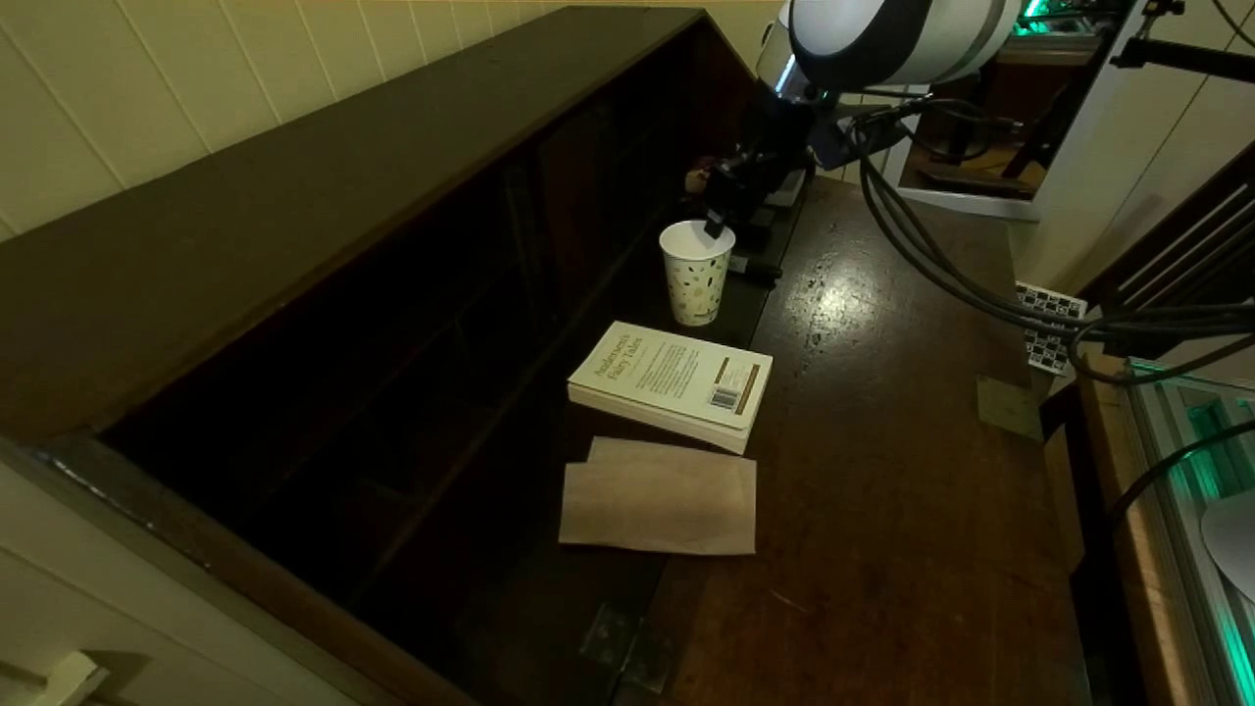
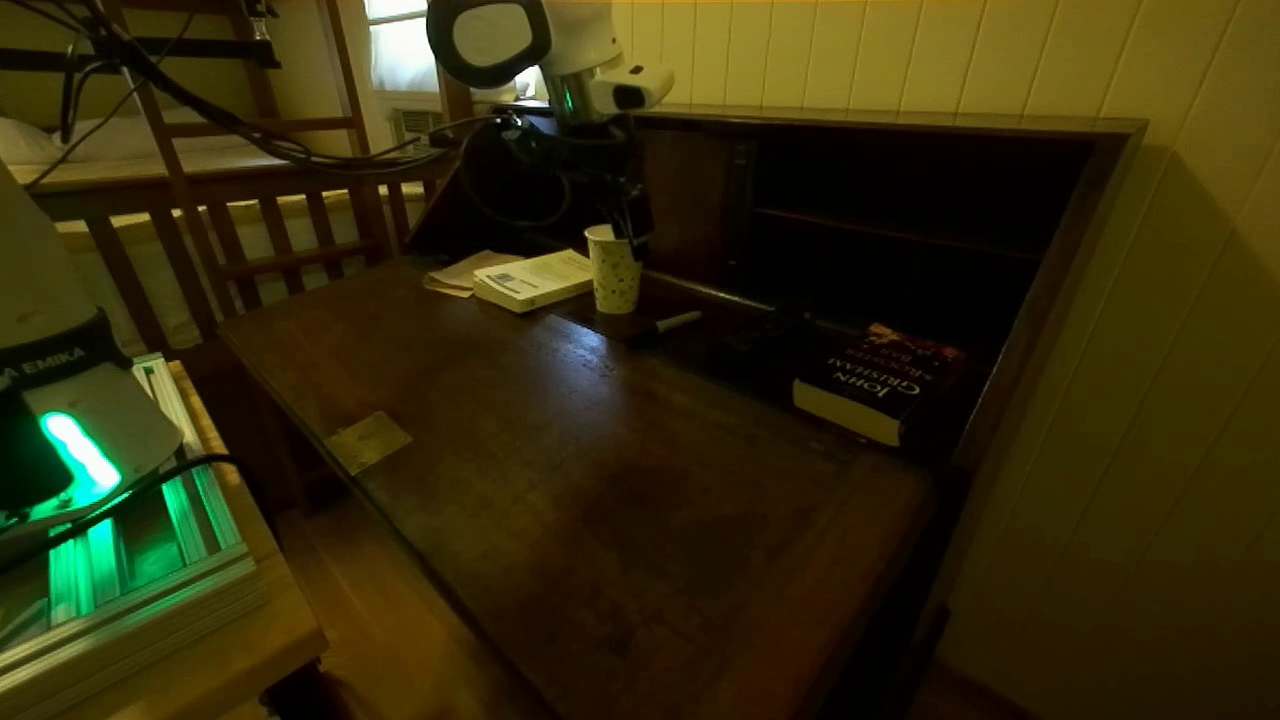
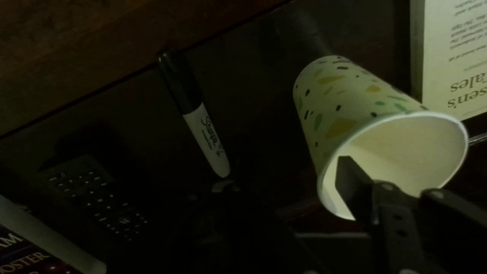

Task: Move the cup from the desk to the cabinet top

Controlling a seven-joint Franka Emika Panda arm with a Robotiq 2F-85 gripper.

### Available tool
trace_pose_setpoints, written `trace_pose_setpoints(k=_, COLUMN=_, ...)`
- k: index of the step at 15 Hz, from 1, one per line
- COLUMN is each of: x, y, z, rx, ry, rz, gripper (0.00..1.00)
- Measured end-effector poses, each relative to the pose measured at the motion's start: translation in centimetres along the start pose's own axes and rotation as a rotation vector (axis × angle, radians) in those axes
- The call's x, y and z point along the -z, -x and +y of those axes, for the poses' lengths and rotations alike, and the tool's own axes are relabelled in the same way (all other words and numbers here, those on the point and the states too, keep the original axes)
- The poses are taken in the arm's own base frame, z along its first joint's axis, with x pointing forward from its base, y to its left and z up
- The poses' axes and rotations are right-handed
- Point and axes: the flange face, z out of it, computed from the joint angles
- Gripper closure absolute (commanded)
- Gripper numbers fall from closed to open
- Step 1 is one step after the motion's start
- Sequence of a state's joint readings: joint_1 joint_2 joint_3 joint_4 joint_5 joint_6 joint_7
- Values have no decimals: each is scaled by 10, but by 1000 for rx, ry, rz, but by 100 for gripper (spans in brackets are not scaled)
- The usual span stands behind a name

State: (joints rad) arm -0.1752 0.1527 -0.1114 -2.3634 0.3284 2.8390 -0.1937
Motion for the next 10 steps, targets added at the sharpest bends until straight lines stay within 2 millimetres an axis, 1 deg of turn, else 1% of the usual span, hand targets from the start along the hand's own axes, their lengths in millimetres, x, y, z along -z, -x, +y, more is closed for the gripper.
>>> trace_pose_setpoints(k=4, x=-5, y=4, z=-1, rx=-30, ry=-30, rz=-6, gripper=98)
trace_pose_setpoints(k=7, x=-6, y=5, z=1, rx=-62, ry=-51, rz=-2, gripper=100)
trace_pose_setpoints(k=10, x=4, y=-4, z=7, rx=-83, ry=-57, rz=27, gripper=99)
